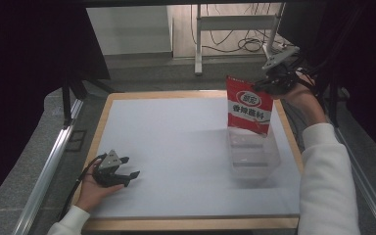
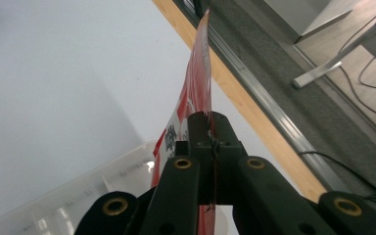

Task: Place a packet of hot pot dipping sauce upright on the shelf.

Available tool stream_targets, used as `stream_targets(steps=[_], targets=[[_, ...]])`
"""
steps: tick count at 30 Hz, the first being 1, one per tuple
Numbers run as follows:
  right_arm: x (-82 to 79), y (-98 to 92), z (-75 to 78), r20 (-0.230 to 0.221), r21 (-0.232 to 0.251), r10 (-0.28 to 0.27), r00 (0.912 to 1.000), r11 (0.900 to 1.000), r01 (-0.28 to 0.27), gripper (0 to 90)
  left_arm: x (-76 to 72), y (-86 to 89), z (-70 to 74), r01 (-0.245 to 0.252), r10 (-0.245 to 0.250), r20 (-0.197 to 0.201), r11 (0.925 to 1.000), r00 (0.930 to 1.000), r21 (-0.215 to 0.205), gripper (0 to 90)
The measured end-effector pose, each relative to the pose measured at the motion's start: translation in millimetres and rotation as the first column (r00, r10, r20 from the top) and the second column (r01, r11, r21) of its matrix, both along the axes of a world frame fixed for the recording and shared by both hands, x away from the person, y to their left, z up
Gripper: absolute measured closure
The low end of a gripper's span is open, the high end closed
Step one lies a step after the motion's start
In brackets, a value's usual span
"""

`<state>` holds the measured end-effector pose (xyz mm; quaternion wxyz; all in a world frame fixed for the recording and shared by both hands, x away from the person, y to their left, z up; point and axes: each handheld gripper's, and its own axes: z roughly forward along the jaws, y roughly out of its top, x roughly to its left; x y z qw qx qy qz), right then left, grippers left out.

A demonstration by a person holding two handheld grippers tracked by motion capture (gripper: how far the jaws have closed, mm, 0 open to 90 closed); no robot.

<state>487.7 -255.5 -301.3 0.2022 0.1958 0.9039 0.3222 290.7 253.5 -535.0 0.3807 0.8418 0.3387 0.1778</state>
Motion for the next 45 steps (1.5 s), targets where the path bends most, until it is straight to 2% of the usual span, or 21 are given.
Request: stream_targets(steps=[5, 6, 9, 10, 11, 12, 14, 16, 19, 20, 24, 27, 33, 36, 37, 38, 39, 40, 41, 44, 45], targets=[[0.1, -4.8, -13.1, -0.020, 0.014, -0.014, 0.9997, 1.000, 0.015, 88.6, -0.4, -1.4, 0.0, 0.001, -0.001, 0.000, 1.0000, 1.0000, -0.002, 29.3], [-1.3, -8.5, -16.6, -0.020, 0.041, -0.038, 0.9991, 0.998, 0.039, 88.5, -0.5, -1.5, 0.1, 0.002, -0.002, -0.001, 1.0000, 1.0000, -0.003, 29.3], [-2.2, -12.3, -18.7, -0.023, 0.060, -0.058, 0.9980, 0.996, 0.059, 87.4, -0.8, -1.7, 0.3, 0.003, -0.003, 0.000, 1.0000, 1.0000, -0.004, 29.3], [-3.7, -13.8, -18.9, -0.012, 0.059, -0.078, 0.9969, 0.995, 0.079, 74.6, -0.7, -1.7, 0.5, 0.005, -0.005, 0.002, 1.0000, 1.0000, -0.006, 29.3], [-3.7, -13.8, -18.9, -0.012, 0.059, -0.078, 0.9969, 0.995, 0.079, 74.6, -0.7, -1.7, 0.5, 0.005, -0.005, 0.002, 1.0000, 1.0000, -0.006, 29.3], [-7.3, -12.4, -15.6, -0.007, 0.103, -0.126, 0.9920, 0.987, 0.126, 59.7, -0.3, -1.6, 0.6, 0.005, -0.005, 0.002, 1.0000, 1.0000, -0.006, 29.3], [-9.9, -10.6, -12.6, 0.008, 0.123, -0.140, 0.9900, 0.983, 0.138, 54.4, -0.3, -1.7, 0.7, 0.006, -0.005, 0.002, 1.0000, 1.0000, -0.006, 29.3], [-18.0, 1.2, -2.6, 0.049, 0.170, -0.163, 0.9855, 0.974, 0.152, 43.9, -0.6, -1.4, 1.4, 0.008, -0.008, 0.005, 0.9999, 1.0000, -0.008, 29.3], [-24.3, 12.5, 2.5, 0.078, 0.180, -0.157, 0.9845, 0.973, 0.141, 39.5, -0.2, -1.3, 1.9, 0.004, -0.004, 0.006, 0.9997, 1.0000, -0.025, 29.4], [-30.7, 25.3, 5.4, 0.101, 0.175, -0.155, 0.9827, 0.975, 0.136, 37.6, 0.5, -1.0, 2.2, 0.005, -0.004, 0.007, 0.9995, 1.0000, -0.031, 29.4], [-41.0, 47.1, 7.2, 0.094, 0.194, -0.154, 0.9836, 0.972, 0.133, 37.6, 2.8, -2.4, 2.5, 0.011, -0.010, 0.005, 0.9991, 0.9999, -0.041, 29.4], [-46.3, 56.6, 5.3, 0.085, 0.205, -0.158, 0.9838, 0.969, 0.137, 37.2, 3.7, -3.5, 4.0, 0.026, -0.026, 0.013, 0.9995, 0.9996, -0.021, 29.4], [-68.9, 78.6, -18.4, 0.059, 0.265, -0.119, 0.9912, 0.959, 0.099, 36.4, 5.3, -5.4, 4.0, 0.016, -0.016, 0.007, 0.9994, 0.9998, -0.029, 29.4], [-89.4, 86.8, -40.8, 0.025, 0.320, -0.089, 0.9957, 0.944, 0.076, 36.2, 9.1, -6.9, 5.7, 0.009, -0.009, 0.005, 0.9984, 0.9999, -0.055, 29.4], [-89.4, 86.8, -40.8, 0.025, 0.320, -0.089, 0.9957, 0.944, 0.076, 36.2, 10.3, -8.1, 6.0, 0.008, -0.007, 0.005, 0.9984, 1.0000, -0.056, 29.4], [-100.0, 89.6, -53.6, 0.013, 0.330, -0.078, 0.9969, 0.941, 0.069, 36.3, 11.5, -10.5, 4.6, 0.016, -0.016, 0.002, 0.9989, 0.9999, -0.045, 29.4], [-100.0, 89.6, -53.6, 0.013, 0.330, -0.078, 0.9969, 0.941, 0.069, 36.3, 11.5, -10.5, 4.6, 0.016, -0.016, 0.002, 0.9989, 0.9999, -0.045, 29.4], [-109.4, 91.4, -67.5, -0.006, 0.342, -0.072, 0.9974, 0.937, 0.070, 36.1, 11.5, -13.3, 1.8, 0.025, -0.025, -0.007, 0.9994, 0.9997, -0.024, 29.4], [-109.4, 91.4, -67.5, -0.006, 0.342, -0.072, 0.9974, 0.937, 0.070, 36.1, 11.5, -13.3, 1.8, 0.025, -0.025, -0.007, 0.9994, 0.9997, -0.024, 29.4], [-126.0, 94.1, -95.3, -0.054, 0.353, -0.043, 0.9976, 0.934, 0.059, 34.9, 10.2, -16.5, 0.5, 0.021, -0.021, -0.005, 0.9996, 0.9998, -0.019, 29.5], [-126.0, 94.1, -95.3, -0.054, 0.353, -0.043, 0.9976, 0.934, 0.059, 34.9, 10.2, -16.5, 0.5, 0.021, -0.021, -0.005, 0.9996, 0.9998, -0.019, 29.5]])
